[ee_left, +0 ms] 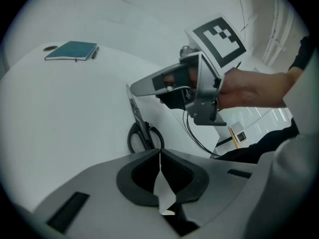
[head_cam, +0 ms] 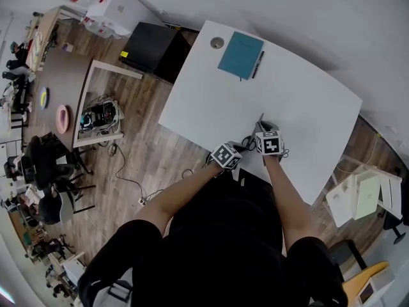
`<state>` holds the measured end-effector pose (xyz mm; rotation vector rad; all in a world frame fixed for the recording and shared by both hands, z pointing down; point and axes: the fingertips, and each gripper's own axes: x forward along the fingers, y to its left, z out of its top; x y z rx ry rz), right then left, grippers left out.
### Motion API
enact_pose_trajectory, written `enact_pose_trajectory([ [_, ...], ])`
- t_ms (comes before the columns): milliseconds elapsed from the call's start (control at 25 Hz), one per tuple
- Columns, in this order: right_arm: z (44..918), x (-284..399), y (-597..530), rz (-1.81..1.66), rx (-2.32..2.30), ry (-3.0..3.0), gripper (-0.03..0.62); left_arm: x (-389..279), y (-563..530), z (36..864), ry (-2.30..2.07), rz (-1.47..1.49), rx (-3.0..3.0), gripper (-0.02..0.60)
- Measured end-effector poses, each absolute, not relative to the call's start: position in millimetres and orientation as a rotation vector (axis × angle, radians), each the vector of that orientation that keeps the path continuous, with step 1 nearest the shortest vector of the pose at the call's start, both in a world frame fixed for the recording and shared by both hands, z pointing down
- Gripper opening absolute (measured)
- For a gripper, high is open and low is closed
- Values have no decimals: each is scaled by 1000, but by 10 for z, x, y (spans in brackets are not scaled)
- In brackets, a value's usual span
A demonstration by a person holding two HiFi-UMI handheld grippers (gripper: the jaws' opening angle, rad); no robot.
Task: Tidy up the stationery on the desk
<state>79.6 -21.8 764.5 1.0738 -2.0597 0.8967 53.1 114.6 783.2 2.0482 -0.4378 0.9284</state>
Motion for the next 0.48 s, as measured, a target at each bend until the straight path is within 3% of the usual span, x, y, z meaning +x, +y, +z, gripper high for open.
enact_pose_trajectory([
  [480,7541,598,601,1177,1334,-1892,84,169,688,7585,-404,865,2250,17],
])
